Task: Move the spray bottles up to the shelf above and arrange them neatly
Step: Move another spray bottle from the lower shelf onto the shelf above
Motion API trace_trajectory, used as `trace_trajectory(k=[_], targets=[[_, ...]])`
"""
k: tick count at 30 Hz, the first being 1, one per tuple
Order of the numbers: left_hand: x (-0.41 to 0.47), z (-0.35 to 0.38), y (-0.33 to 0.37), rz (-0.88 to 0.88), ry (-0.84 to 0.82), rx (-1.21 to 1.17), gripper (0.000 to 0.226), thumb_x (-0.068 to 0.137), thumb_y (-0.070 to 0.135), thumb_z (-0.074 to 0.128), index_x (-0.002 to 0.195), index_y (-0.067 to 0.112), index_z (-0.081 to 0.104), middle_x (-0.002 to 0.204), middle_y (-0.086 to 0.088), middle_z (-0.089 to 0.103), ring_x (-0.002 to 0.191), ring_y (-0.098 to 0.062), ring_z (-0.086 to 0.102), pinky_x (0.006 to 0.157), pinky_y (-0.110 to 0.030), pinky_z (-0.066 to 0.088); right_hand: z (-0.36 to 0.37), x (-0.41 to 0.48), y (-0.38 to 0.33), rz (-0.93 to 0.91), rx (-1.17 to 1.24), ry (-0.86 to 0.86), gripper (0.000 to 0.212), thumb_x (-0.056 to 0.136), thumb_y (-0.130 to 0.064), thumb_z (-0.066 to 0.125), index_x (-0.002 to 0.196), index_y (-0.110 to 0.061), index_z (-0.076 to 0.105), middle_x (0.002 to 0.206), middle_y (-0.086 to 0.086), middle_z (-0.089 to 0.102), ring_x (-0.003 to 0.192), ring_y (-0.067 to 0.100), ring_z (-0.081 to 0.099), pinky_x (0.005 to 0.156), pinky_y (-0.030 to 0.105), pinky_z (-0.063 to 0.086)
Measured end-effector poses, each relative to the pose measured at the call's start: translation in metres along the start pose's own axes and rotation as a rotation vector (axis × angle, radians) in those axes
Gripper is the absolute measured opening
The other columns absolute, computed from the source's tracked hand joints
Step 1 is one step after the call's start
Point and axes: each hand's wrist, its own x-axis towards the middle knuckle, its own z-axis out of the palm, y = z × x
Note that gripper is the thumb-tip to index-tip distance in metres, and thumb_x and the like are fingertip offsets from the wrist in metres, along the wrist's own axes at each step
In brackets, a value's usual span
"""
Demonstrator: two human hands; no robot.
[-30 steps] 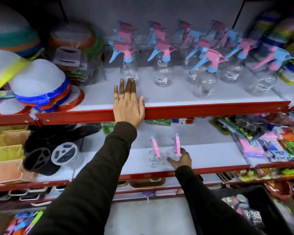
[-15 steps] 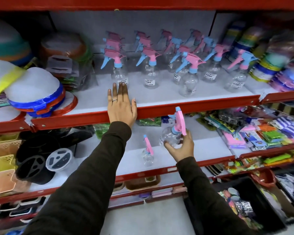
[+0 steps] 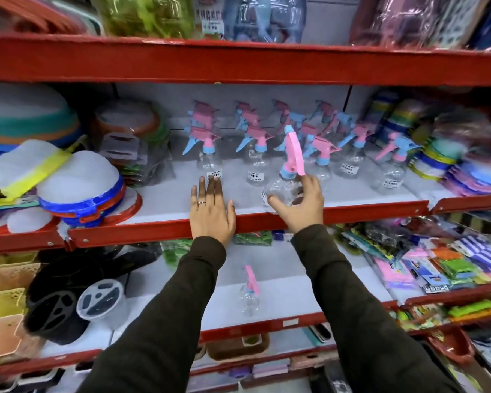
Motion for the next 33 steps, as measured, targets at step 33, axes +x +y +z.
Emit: trace_trajectory(k=[33], targets=[[0.0,0.001,0.001,0.005,0.018,-0.025,0.069,0.099,0.041,0.015,0.156,0.002,0.02,0.165,-0.016,0.02,0.155,-0.03,0.008,0.127,-0.044,0.002,0.041,0.03,0.027,0.138,-0.069,-0.159,0.071,0.072,-0.043,0.076,0.135,-0.023,0.049,0.135,0.003,0.058,0.122,0.022,0.056,0.097,0.026,0.043]])
